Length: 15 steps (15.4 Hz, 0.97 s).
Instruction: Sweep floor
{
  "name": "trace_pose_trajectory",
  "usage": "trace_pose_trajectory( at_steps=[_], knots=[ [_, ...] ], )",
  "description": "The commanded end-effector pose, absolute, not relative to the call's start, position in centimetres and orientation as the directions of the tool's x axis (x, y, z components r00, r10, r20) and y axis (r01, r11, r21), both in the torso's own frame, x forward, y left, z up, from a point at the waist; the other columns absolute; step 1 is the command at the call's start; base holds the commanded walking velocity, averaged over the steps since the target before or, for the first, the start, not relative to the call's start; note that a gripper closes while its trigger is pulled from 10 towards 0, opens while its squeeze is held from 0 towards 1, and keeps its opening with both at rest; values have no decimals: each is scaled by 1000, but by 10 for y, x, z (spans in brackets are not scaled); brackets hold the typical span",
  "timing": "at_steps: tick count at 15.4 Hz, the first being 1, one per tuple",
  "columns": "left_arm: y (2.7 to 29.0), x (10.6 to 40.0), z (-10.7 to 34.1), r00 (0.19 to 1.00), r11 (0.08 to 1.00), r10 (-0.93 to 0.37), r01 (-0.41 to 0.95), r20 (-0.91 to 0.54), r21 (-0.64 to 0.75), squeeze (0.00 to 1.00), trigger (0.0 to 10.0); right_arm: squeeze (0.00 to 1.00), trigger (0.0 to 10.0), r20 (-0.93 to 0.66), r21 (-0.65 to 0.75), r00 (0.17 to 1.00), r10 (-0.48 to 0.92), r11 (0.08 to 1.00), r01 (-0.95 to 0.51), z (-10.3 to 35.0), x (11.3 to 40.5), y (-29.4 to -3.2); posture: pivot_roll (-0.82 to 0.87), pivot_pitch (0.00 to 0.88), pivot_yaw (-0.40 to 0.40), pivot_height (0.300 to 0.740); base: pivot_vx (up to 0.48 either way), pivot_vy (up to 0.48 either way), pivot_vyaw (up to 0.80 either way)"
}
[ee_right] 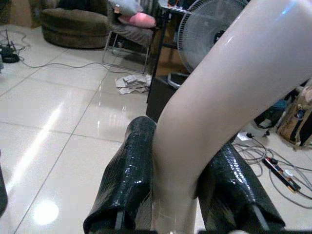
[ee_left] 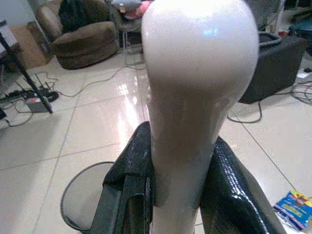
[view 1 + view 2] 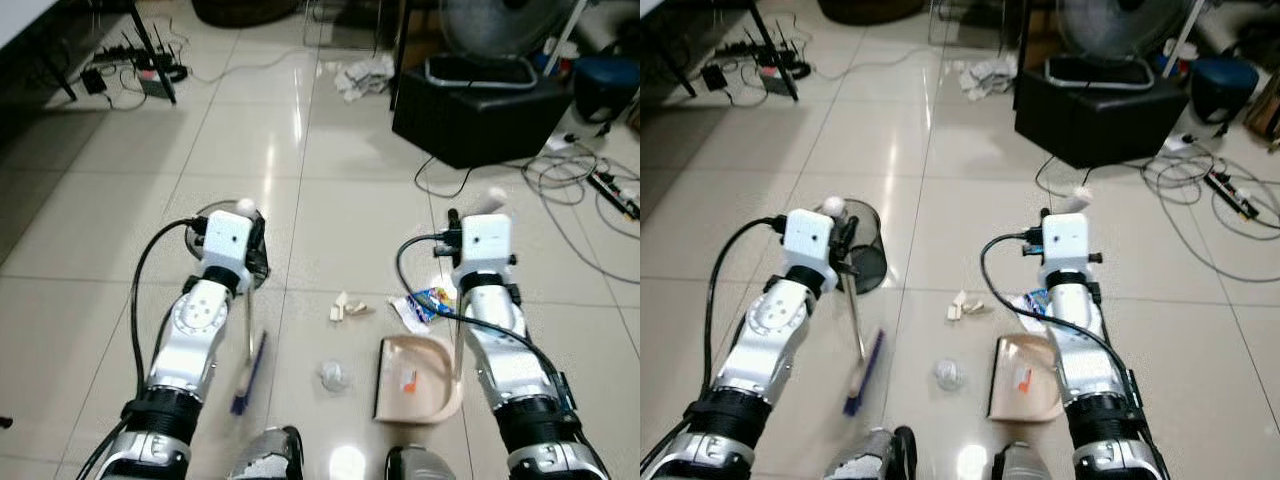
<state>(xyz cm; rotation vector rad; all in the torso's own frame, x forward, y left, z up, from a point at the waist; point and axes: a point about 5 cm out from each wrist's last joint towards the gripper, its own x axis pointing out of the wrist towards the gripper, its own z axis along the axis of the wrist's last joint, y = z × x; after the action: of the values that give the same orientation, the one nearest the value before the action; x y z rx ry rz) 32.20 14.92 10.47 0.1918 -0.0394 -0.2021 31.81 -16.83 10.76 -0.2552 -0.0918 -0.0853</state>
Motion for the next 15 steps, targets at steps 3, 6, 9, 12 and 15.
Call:
trace_pose_trajectory(
  at_steps=[3, 6, 9, 12, 15],
  knots=[
    [152, 320, 105, 979, 960, -200, 185, 51, 210, 0, 10000, 0, 10000, 175, -269, 985, 0, 962, 48, 115, 324, -149, 78, 279, 70, 740, 0, 0, 0],
    [155, 318, 102, 984, 969, -171, 158, 53, 191, 0, 10000, 0, 10000, 207, -279, 978, 23, 960, 36, 114, 325, -139, 84, 281, 71, 740, 0, 0, 0],
    [155, 320, 100, 994, 987, -104, 98, 45, 128, 0, 10000, 0, 10000, 216, -296, 975, 45, 955, 22, 106, 324, -123, 103, 280, 83, 740, 0, 0, 0],
    [146, 320, 99, 994, 995, -102, 101, 26, 20, 0, 10000, 0, 10000, 211, -303, 977, 45, 953, 21, 93, 319, -111, 124, 296, 84, 740, 0, 0, 0],
    [128, 320, 104, 994, 970, -110, 111, 13, -216, 0, 10000, 0, 10000, 214, -272, 977, 4, 961, 56, 88, 317, -115, 144, 296, 96, 740, 0, 0, 0]
  ],
)
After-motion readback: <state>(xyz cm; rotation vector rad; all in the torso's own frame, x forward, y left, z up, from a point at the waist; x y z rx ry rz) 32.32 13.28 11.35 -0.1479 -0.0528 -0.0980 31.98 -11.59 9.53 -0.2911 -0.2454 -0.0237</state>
